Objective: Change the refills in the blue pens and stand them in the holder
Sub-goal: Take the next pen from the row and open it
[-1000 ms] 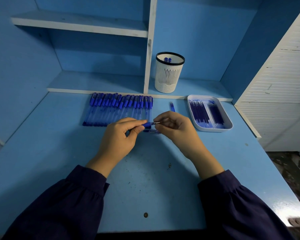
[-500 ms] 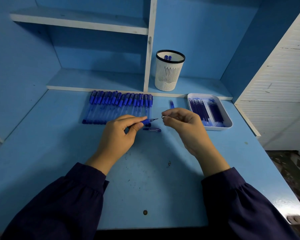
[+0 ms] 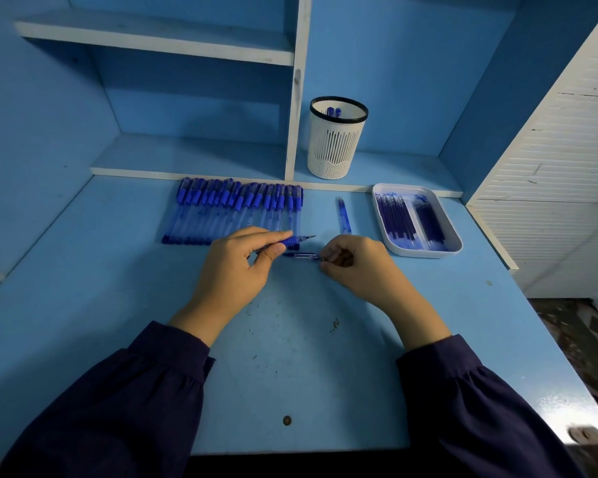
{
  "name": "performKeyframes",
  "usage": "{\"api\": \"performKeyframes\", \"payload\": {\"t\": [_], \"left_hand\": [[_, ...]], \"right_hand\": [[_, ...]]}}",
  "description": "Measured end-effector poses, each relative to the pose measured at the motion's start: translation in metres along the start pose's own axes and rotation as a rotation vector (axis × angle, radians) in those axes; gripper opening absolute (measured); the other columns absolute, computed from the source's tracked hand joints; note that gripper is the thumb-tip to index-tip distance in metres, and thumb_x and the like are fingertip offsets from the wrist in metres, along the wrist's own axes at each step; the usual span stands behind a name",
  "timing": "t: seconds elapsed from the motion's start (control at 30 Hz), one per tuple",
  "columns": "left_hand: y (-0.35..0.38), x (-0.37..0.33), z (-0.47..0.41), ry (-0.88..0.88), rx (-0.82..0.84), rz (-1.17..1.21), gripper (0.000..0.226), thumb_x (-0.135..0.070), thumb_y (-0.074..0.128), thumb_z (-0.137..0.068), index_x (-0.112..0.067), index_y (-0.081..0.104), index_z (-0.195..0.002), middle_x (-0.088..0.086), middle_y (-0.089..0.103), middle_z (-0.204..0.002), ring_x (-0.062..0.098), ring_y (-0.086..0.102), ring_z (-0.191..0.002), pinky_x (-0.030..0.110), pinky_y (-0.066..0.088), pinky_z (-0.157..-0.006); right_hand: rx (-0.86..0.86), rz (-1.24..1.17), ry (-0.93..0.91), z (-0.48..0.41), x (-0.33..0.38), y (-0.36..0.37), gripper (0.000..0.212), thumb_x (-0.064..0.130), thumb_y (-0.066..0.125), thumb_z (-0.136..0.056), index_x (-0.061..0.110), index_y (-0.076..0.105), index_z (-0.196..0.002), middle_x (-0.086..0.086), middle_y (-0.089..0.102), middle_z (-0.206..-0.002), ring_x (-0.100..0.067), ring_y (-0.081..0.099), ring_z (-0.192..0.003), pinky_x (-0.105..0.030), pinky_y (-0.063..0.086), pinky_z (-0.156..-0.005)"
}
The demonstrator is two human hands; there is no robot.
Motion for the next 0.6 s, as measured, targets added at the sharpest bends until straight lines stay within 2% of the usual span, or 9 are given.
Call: {"api": "performKeyframes", "payload": {"t": [0.17, 0.27, 0.33, 0.4, 0.5, 0.6], "left_hand": [[0.000, -0.001, 0.000, -0.003, 0.005, 0.003, 0.024, -0.015, 0.069, -0.090, -0.019, 0.073, -0.113, -0.009, 0.071, -0.099, 0.005, 0.064, -0.087, 0.020, 0.052, -0.071], [-0.001, -0.003, -0.001, 0.016, 0.014, -0.011, 0.024, -0.014, 0.070, -0.090, -0.017, 0.074, -0.113, -0.010, 0.071, -0.098, -0.003, 0.062, -0.086, 0.009, 0.046, -0.071], [-0.001, -0.003, -0.001, 0.032, 0.022, -0.027, 0.024, -0.013, 0.070, -0.089, -0.015, 0.074, -0.113, -0.011, 0.070, -0.096, -0.008, 0.059, -0.082, 0.005, 0.042, -0.070], [0.000, -0.004, -0.001, 0.049, 0.028, -0.044, 0.023, -0.011, 0.070, -0.089, -0.013, 0.075, -0.112, -0.011, 0.069, -0.094, -0.011, 0.058, -0.080, 0.003, 0.040, -0.068], [0.000, -0.005, -0.001, 0.063, 0.033, -0.052, 0.023, -0.010, 0.071, -0.089, -0.012, 0.075, -0.111, -0.009, 0.069, -0.092, -0.010, 0.057, -0.077, 0.002, 0.038, -0.066], [0.000, -0.005, -0.001, 0.072, 0.027, -0.052, 0.023, -0.012, 0.070, -0.090, -0.012, 0.075, -0.112, -0.007, 0.071, -0.093, -0.011, 0.057, -0.079, 0.002, 0.039, -0.067]], "right_hand": [[-0.045, -0.115, 0.052, -0.001, -0.006, -0.004, 0.012, 0.010, 0.075, -0.079, 0.017, 0.072, -0.089, 0.004, 0.069, -0.080, -0.003, 0.062, -0.071, -0.009, 0.047, -0.070], [-0.080, -0.309, 0.027, 0.000, -0.001, -0.006, 0.021, 0.010, 0.077, -0.079, 0.014, 0.073, -0.099, -0.005, 0.070, -0.084, -0.014, 0.067, -0.076, -0.020, 0.052, -0.074], [-0.053, -0.459, -0.004, 0.002, 0.008, -0.005, 0.025, 0.010, 0.077, -0.080, 0.013, 0.071, -0.105, -0.012, 0.070, -0.089, -0.015, 0.067, -0.077, -0.022, 0.054, -0.075], [-0.049, -0.523, -0.034, 0.004, 0.017, -0.003, 0.023, 0.009, 0.075, -0.081, 0.013, 0.072, -0.103, -0.011, 0.070, -0.088, -0.012, 0.067, -0.076, -0.021, 0.055, -0.076], [-0.080, -0.501, -0.039, 0.003, 0.020, 0.000, 0.010, 0.008, 0.073, -0.084, 0.013, 0.074, -0.093, -0.002, 0.072, -0.076, -0.007, 0.064, -0.068, -0.018, 0.051, -0.069], [-0.118, -0.495, -0.036, 0.001, 0.017, -0.004, 0.006, 0.007, 0.072, -0.085, 0.011, 0.074, -0.090, -0.007, 0.072, -0.075, -0.014, 0.065, -0.069, -0.030, 0.056, -0.073]]}}
Point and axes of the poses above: each hand's wrist, its own z-axis away from the middle knuckle, its own y-axis out of the palm, x = y × z, the point moved 2 cm from there along -z, towards the middle knuckle
